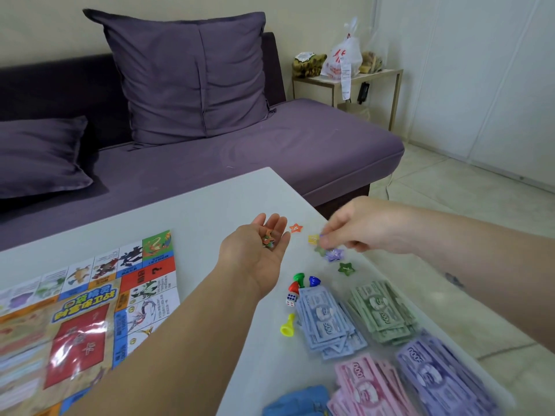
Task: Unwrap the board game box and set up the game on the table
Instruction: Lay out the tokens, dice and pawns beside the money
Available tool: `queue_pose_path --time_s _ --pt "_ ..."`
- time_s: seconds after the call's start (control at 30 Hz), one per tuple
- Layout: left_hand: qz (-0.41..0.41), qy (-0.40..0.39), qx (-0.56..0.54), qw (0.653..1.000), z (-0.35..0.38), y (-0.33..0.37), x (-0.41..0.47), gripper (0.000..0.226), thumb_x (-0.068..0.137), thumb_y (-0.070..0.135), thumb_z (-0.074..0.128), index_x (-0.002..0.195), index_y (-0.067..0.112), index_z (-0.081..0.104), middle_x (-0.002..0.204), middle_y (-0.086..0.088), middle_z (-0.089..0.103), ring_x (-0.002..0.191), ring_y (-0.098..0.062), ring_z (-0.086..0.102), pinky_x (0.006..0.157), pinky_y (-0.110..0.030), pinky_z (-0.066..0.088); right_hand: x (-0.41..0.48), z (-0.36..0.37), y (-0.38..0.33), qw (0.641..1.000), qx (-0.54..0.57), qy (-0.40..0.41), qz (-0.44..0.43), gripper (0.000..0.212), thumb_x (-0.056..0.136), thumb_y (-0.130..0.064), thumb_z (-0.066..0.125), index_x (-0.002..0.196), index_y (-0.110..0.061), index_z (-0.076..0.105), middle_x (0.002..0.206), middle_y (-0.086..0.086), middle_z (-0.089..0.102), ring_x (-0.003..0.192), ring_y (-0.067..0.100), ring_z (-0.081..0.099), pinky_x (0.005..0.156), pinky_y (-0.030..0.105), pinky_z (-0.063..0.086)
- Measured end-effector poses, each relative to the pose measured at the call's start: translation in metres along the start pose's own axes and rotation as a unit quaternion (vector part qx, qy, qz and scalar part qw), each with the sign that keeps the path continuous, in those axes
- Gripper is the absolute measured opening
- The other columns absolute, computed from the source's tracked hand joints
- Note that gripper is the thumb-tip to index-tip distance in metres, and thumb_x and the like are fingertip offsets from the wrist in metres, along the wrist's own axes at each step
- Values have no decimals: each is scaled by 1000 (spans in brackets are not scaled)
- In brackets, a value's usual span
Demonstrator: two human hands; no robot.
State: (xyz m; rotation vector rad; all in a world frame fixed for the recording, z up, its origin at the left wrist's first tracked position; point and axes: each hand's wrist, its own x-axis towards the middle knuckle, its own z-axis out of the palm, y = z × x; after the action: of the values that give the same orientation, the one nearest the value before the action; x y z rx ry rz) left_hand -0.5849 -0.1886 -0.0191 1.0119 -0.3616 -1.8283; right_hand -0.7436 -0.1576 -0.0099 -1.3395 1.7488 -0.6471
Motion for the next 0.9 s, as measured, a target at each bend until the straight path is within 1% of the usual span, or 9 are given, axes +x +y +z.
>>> queue_pose_path --time_s 0.13,0.2,0.3,0.37,0.43,0.57,0.7,0.8,0.9 --pt "-17 4 25 1000 -6 1 3 37 92 -11 28 115 3 53 97 -13 62 83 -22 63 79 -35 50 -3 -12 18 986 -166 -25 21 12 77 -31 76 68 -26 69 52 -18 61 60 4 49 58 18 38" --pt "-26 8 36 999 -7 -1 4 36 92 -11 28 113 2 54 96 -13 62 83 -22 63 75 -35 50 -2 -12 22 982 -188 -11 12 13 75 -33 77 67 -30 68 60 -18 62 69 4 54 67 20 42" --pt "-32 4 47 998 -7 -3 4 34 93 -9 28 111 2 54 95 -13 63 82 -22 63 76 -35 50 1 -14 22 988 -155 18 1 12 75 -32 78 67 -30 69 75 -13 63 80 6 57 70 19 41" --pt "-35 1 51 998 -6 -3 4 29 95 -5 31 110 2 55 95 -13 63 82 -22 64 74 -35 51 4 -15 19 991 -133 32 -3 12 75 -31 78 68 -30 68 75 -13 64 81 7 57 69 18 41" --pt "-41 -7 55 998 -6 -1 3 23 97 3 36 109 2 56 95 -14 63 82 -22 64 72 -35 53 10 -13 19 991 -133 33 -5 11 74 -31 79 70 -29 69 76 -11 65 83 9 59 75 21 44" --pt "-61 -34 64 996 -8 1 -1 26 97 6 33 107 -1 57 102 -18 64 88 -26 65 79 -37 53 17 -7 23 984 -167 61 -12 24 71 -36 80 84 -19 69 79 -10 62 89 15 62 82 28 48" --pt "-93 -75 72 990 -10 3 -5 29 95 2 29 107 -4 54 101 -20 65 90 -28 65 81 -38 50 12 -9 17 979 -122 142 -78 26 82 -40 69 90 -16 71 83 -9 65 84 11 60 69 20 43" --pt "-104 -106 105 983 -11 1 -6 28 93 -7 29 101 -7 56 106 -21 65 99 -29 63 83 -39 49 7 -2 3 989 -29 97 -112 17 86 -39 64 89 -23 71 87 -15 66 79 -5 57 67 12 40" --pt "-97 -144 165 971 -11 -2 -9 26 93 -12 35 103 -10 59 104 -20 67 100 -25 65 80 -34 56 7 6 -6 989 -37 39 -138 14 85 -31 67 97 -26 73 91 -20 68 86 -10 59 78 9 42"
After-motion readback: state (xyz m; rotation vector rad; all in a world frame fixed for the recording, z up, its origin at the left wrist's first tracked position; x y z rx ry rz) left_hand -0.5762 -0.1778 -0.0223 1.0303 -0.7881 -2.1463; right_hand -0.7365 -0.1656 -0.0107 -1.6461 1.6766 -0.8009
